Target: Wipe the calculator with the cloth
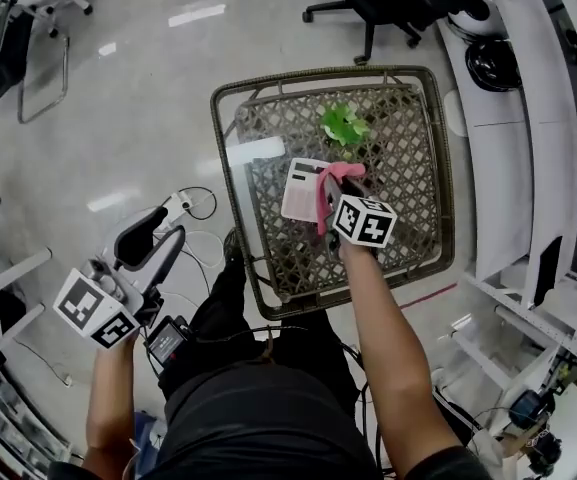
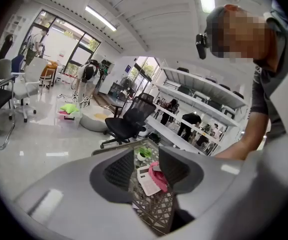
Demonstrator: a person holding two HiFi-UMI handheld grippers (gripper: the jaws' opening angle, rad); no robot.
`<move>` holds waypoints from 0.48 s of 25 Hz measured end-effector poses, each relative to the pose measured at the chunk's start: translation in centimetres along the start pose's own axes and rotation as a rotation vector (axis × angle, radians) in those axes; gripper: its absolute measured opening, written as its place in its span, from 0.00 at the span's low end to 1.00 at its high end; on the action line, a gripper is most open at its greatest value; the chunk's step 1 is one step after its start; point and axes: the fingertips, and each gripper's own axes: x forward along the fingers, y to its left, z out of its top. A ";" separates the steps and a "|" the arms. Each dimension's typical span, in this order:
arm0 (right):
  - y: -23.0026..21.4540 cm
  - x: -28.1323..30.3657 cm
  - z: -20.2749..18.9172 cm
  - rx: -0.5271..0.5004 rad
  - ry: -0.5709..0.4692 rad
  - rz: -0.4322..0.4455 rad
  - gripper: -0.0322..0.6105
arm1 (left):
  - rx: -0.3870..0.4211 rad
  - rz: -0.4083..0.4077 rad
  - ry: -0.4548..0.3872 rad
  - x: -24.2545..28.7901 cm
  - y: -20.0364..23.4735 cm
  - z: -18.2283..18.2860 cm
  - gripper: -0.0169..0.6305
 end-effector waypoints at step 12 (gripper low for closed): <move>7.8 3.9 1.3 -0.119 0.005 0.107 0.17 | -0.037 0.025 -0.016 -0.9 2.3 -0.4 0.33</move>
